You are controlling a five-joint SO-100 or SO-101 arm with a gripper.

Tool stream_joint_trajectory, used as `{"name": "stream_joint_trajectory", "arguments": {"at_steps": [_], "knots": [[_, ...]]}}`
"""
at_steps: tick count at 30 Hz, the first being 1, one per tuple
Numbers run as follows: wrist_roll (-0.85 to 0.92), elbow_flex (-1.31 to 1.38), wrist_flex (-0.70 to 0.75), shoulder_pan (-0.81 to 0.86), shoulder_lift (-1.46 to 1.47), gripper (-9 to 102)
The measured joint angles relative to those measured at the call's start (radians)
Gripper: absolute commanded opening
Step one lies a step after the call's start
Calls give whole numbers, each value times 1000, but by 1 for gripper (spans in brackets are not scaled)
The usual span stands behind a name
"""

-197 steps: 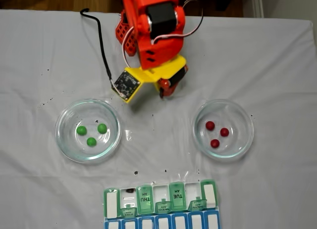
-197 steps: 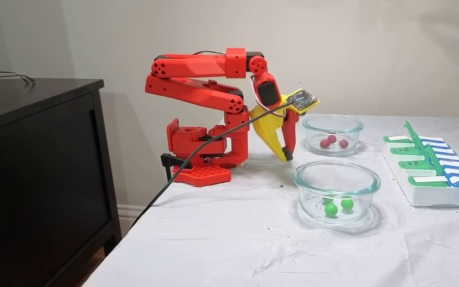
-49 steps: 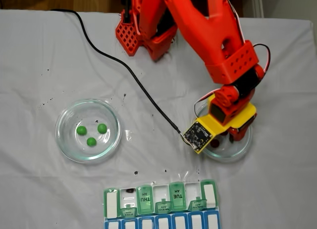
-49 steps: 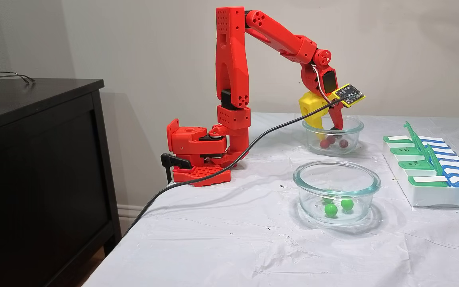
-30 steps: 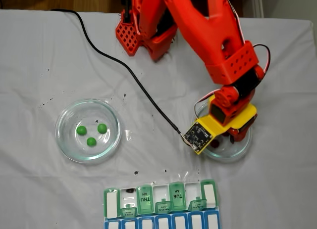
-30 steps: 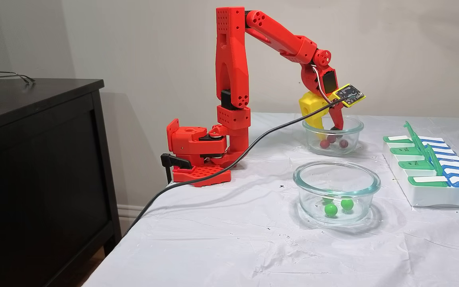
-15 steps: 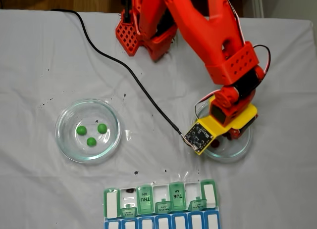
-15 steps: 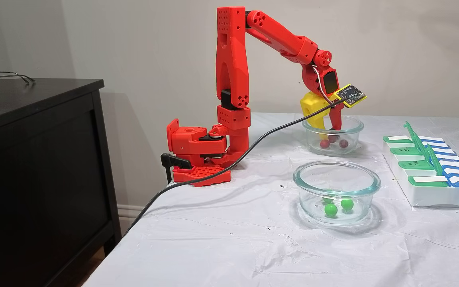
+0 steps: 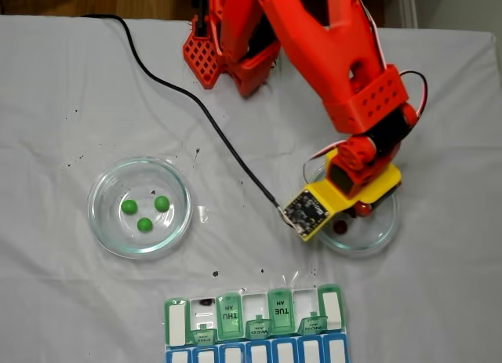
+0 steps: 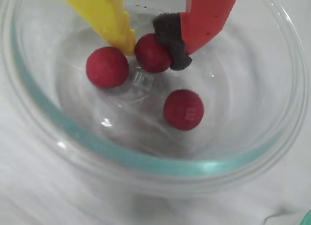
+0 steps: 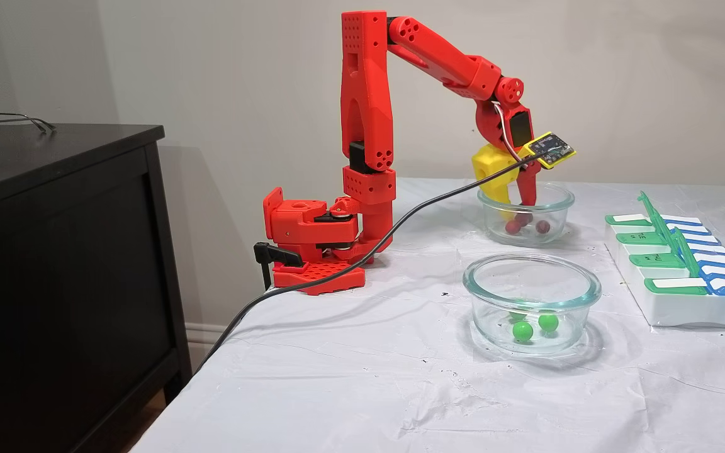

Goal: Sort medicines into box.

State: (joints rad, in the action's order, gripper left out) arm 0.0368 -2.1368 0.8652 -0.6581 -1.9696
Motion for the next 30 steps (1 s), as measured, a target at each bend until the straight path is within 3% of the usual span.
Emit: {"name": "stream_joint_trajectory", "arguments": {"at_steps": [14,21,30], "knots": [[-135,63,172,75,-222,0],[-110,206,158,232,-218,0],[-26,360,61,387,31,0]]}}
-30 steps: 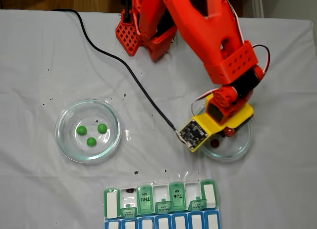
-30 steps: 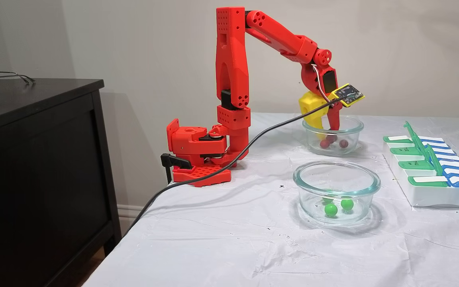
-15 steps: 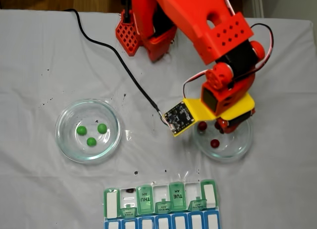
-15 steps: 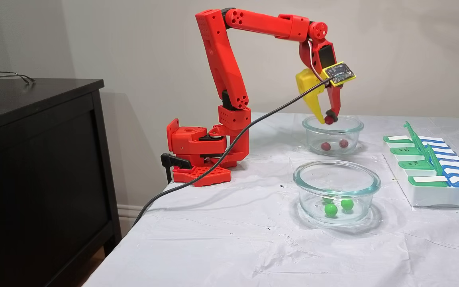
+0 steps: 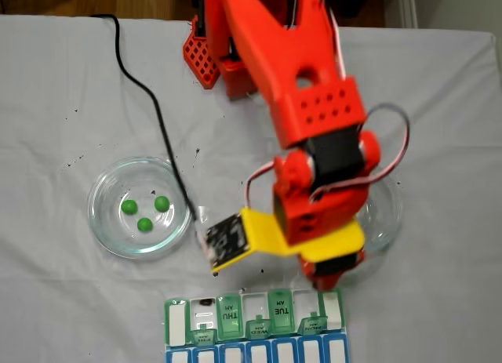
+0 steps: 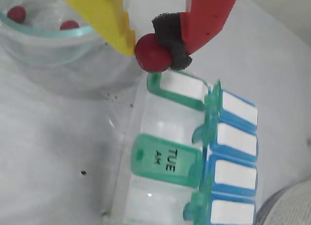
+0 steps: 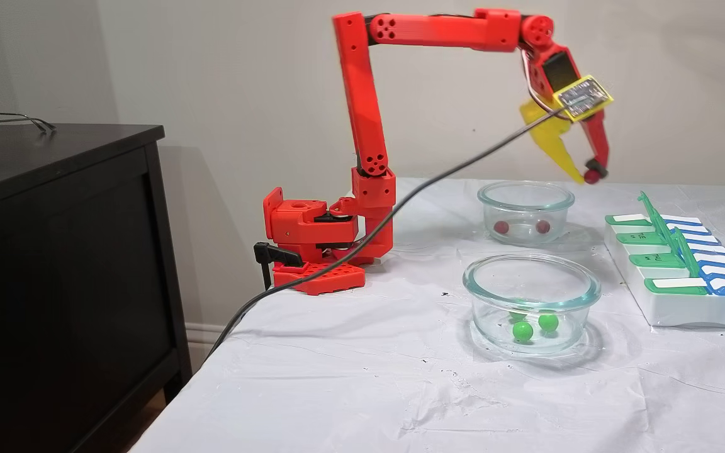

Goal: Sort medicines into box.

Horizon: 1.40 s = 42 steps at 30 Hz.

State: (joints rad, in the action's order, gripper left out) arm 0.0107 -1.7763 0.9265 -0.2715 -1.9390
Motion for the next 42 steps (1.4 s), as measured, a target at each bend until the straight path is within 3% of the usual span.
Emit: {"name": "stream_joint_trajectory", "arguments": {"at_steps": [31,36,42], "knots": [[92,35,-241,5,184,0],[103,18,-255,-12,198,16],[104,-5,-267,-23,199,21]]}}
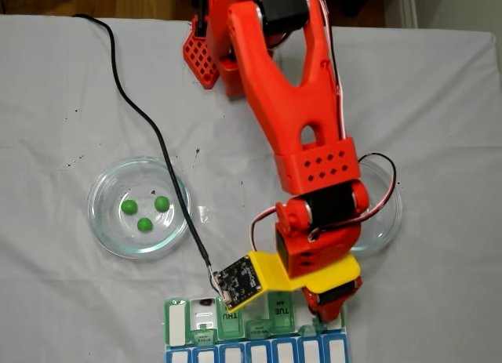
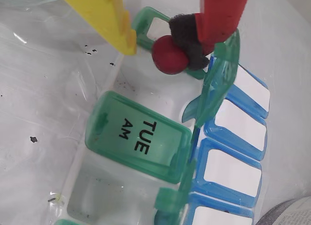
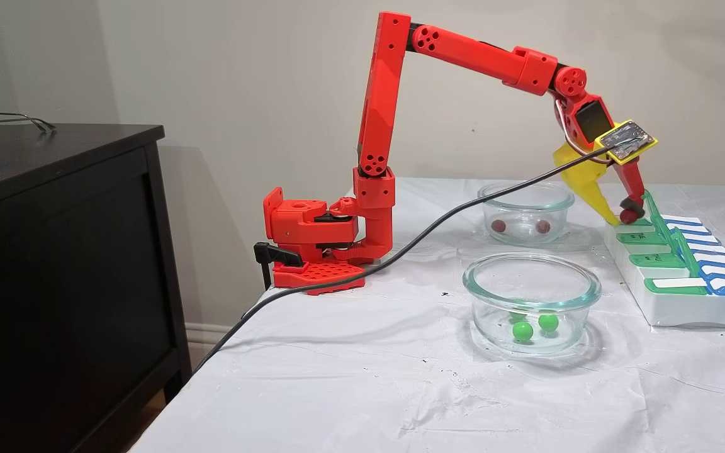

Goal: Sort medicines into box.

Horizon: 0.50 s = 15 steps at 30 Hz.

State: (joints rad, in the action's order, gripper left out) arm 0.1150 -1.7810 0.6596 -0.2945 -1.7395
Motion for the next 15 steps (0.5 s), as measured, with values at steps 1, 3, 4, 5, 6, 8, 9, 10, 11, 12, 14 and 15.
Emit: {"name": "stream_joint_trajectory", "arguments": {"at_steps": [1,3,4,5,6,8,9,10,11,12,14,15], "knots": [[0,0,0,0,0,22],[0,0,0,0,0,22],[0,0,0,0,0,22],[0,0,0,0,0,22],[0,0,0,0,0,21],[0,0,0,0,0,18],[0,0,5,0,0,14],[0,0,8,0,0,8],[0,0,18,0,0,6],[0,0,40,-6,-3,2],[0,0,83,-15,-14,0],[0,-2,106,-25,-29,0]]}}
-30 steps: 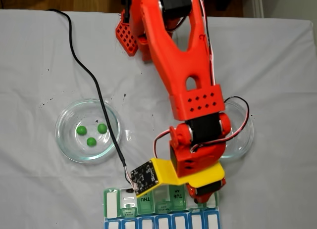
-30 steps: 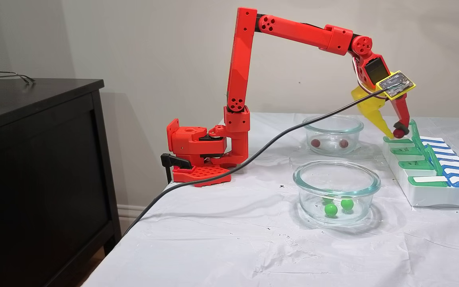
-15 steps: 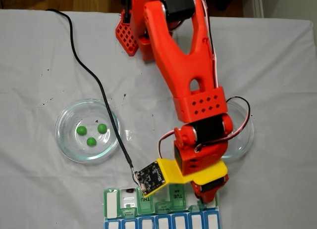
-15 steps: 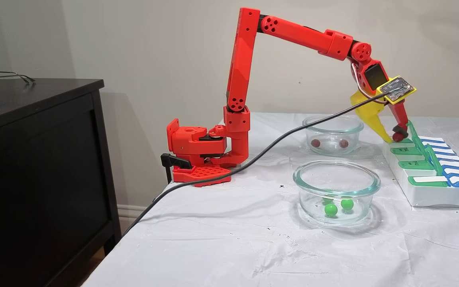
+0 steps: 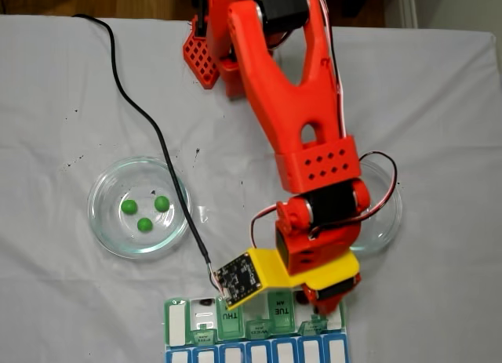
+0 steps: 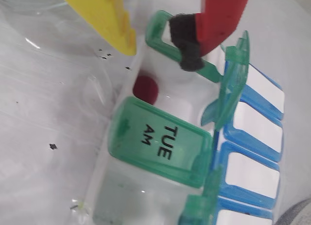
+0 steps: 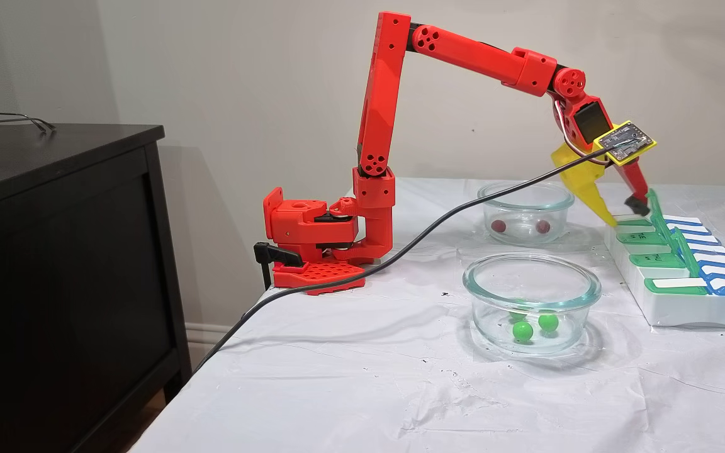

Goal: Sort medicines into box.

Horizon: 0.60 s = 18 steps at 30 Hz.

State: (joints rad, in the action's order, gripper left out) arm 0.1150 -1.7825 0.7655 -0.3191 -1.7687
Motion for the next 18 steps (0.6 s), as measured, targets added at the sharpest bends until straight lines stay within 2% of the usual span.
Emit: {"name": "stream_joint_trajectory", "arguments": {"at_steps": [7,12,18], "knots": [[25,3,179,-57,-130,0],[57,117,416,-127,-133,0],[46,155,591,-225,-83,0]]}}
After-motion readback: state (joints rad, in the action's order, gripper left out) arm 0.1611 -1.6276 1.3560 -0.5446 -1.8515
